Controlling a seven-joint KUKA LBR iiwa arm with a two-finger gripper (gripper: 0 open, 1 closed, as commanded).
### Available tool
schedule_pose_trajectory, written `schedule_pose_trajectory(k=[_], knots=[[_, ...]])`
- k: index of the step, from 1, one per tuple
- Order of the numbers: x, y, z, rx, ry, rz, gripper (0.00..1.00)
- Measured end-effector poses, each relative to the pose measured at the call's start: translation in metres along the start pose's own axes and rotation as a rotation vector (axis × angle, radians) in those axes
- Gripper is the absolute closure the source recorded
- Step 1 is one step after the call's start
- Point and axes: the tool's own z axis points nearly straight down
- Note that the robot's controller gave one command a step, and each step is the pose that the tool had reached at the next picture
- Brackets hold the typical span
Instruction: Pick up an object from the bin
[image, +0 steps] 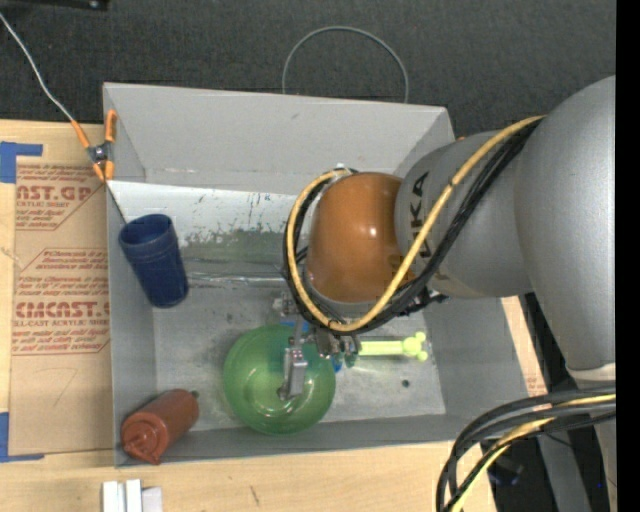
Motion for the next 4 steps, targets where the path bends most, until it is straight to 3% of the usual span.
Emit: schedule_pose_trajectory(k=[1, 2, 3, 4], knots=[[-0.005, -0.004, 0.017, 0.000, 0.004, 0.048, 0.00], [-0.010, -0.043, 0.050, -0.006, -0.025, -0.020, 1.00], [-0.010, -0.043, 0.050, -0.006, -0.025, -0.020, 1.00], [-0.002, -0.039, -0.034, -0.002, -0.009, -0.057, 1.00]])
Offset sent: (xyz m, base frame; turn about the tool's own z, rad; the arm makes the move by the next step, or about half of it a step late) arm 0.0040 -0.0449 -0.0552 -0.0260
